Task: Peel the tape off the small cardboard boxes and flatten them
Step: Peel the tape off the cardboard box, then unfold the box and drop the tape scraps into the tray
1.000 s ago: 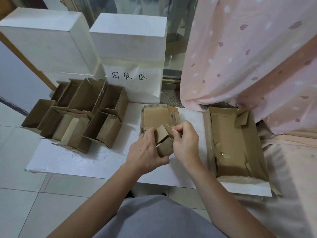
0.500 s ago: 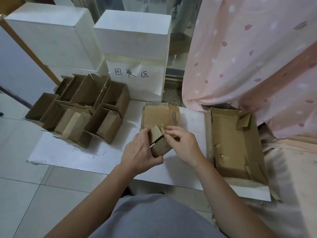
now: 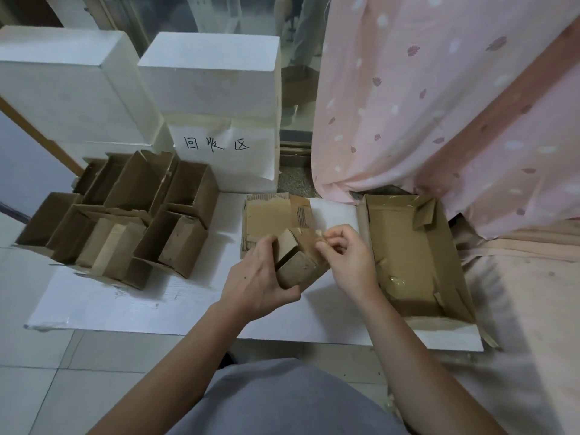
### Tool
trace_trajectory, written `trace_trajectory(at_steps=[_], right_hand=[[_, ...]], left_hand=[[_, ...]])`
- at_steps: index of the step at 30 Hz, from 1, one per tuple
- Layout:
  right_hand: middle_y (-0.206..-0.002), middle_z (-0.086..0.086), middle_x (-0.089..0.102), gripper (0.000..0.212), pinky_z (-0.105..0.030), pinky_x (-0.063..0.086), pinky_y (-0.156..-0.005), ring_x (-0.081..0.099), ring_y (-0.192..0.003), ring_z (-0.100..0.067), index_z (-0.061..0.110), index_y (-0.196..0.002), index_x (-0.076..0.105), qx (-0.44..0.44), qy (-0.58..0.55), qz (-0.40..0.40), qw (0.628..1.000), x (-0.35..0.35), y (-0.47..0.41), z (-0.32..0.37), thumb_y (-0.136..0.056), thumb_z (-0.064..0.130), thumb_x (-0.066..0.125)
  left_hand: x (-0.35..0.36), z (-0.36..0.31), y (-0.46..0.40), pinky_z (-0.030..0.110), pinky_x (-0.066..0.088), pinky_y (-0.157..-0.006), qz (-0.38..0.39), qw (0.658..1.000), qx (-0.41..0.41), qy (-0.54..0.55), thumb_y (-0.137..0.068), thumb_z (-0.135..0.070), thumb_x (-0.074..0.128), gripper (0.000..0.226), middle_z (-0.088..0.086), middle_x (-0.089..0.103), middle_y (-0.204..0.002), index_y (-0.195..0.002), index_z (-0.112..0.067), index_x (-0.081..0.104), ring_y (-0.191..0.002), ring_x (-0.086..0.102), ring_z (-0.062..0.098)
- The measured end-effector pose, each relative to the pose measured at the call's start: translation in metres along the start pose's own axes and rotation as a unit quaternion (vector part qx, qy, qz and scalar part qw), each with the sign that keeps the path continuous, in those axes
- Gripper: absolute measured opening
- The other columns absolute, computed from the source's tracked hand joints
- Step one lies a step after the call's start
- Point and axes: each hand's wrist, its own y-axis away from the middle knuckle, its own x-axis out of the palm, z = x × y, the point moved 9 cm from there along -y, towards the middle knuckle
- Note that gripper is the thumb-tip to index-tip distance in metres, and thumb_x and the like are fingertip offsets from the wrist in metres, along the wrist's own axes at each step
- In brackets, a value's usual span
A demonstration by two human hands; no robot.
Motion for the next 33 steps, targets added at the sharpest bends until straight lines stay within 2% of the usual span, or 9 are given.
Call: trace_trajectory(at_steps=[5,9,12,16,19,21,24,28,33], right_hand=[[-0.073,0.009,0.072,0.021,-0.023,0.055,-0.071,0.069,-0.074,-0.004,0.026,-0.086,0.068,0.047,-0.017,-0.035,0.998,-0.021,0.001,-0.035,-0.084,0.01,0.082],[-0.083,0.009,0.074,0.009,-0.018,0.054,-0.073,0.069,-0.078,-0.001,0.017,-0.092,0.077,0.076,-0.004,-0.099,0.992,-0.051,0.002,-0.067,-0.085,0.016,0.082],[-0.098,0.006,0.065,0.01,-0.011,0.05,-0.072,0.064,-0.081,-0.005,0.017,-0.094,0.078,0.091,0.075,-0.129,0.985,-0.075,0.006,-0.091,-0.087,0.024,0.08],[-0.097,0.002,0.068,0.018,-0.027,0.052,-0.077,0.064,-0.085,-0.013,0.015,-0.106,0.074,0.129,0.15,-0.132,0.971,-0.099,0.008,-0.127,-0.092,0.026,0.074],[-0.092,-0.004,0.07,0.01,-0.03,0.048,-0.074,0.066,-0.088,-0.024,0.017,-0.093,0.064,0.174,0.187,-0.152,0.955,-0.115,0.009,-0.15,-0.092,0.023,0.072],[-0.094,-0.006,0.07,0.01,-0.029,0.046,-0.074,0.066,-0.088,-0.026,0.016,-0.093,0.061,0.204,0.202,-0.155,0.945,-0.122,0.01,-0.161,-0.092,0.021,0.07],[-0.1,-0.005,0.071,0.016,-0.026,0.045,-0.074,0.066,-0.09,-0.024,0.014,-0.107,0.063,0.217,0.234,-0.147,0.936,-0.129,0.009,-0.165,-0.096,0.025,0.066],[-0.103,-0.006,0.072,0.022,-0.026,0.046,-0.07,0.066,-0.088,-0.022,0.014,-0.114,0.067,0.193,0.286,-0.132,0.929,-0.133,0.003,-0.163,-0.099,0.031,0.063],[-0.131,-0.006,0.065,0.043,-0.035,0.054,-0.089,0.064,-0.112,-0.028,0.015,-0.141,0.057,0.19,0.319,-0.086,0.924,-0.125,-0.001,-0.16,-0.102,0.033,0.058]], left_hand=[[0.009,-0.024,-0.012,0.035,0.055,-0.077,0.036,0.999,0.025,-0.028,-0.068,-0.073,0.072,0.091,-0.017,0.05,-0.111,-0.136,-0.028,0.031,-0.095,0.056,0.011],[0.017,-0.042,-0.018,0.032,0.056,-0.071,0.06,0.997,0.045,-0.029,-0.07,-0.074,0.068,0.086,-0.017,0.051,-0.11,-0.135,-0.031,0.03,-0.086,0.055,0.009],[0.025,-0.051,-0.024,0.032,0.055,-0.075,0.066,0.995,0.07,-0.032,-0.072,-0.076,0.069,0.085,-0.016,0.05,-0.115,-0.134,-0.032,0.031,-0.097,0.055,0.009],[0.038,-0.059,-0.033,0.029,0.047,-0.076,0.069,0.992,0.093,-0.055,-0.073,-0.079,0.067,0.087,-0.016,0.05,-0.12,-0.137,-0.031,0.032,-0.104,0.054,0.01],[0.047,-0.064,-0.04,0.031,0.051,-0.076,0.083,0.989,0.101,-0.072,-0.073,-0.079,0.067,0.089,-0.015,0.052,-0.123,-0.139,-0.03,0.031,-0.104,0.055,0.012],[0.051,-0.066,-0.042,0.034,0.054,-0.078,0.09,0.987,0.107,-0.078,-0.073,-0.079,0.067,0.09,-0.015,0.052,-0.125,-0.14,-0.031,0.031,-0.106,0.056,0.013],[0.058,-0.066,-0.044,0.035,0.056,-0.08,0.101,0.984,0.118,-0.086,-0.072,-0.077,0.068,0.09,-0.013,0.052,-0.129,-0.14,-0.03,0.031,-0.109,0.055,0.013],[0.061,-0.065,-0.046,0.034,0.054,-0.081,0.104,0.981,0.134,-0.091,-0.073,-0.076,0.068,0.092,-0.012,0.053,-0.131,-0.143,-0.029,0.031,-0.112,0.056,0.015],[0.062,-0.062,-0.045,0.031,0.052,-0.079,0.1,0.978,0.156,-0.099,-0.074,-0.073,0.07,0.093,-0.01,0.05,-0.133,-0.145,-0.026,0.032,-0.113,0.056,0.016]])
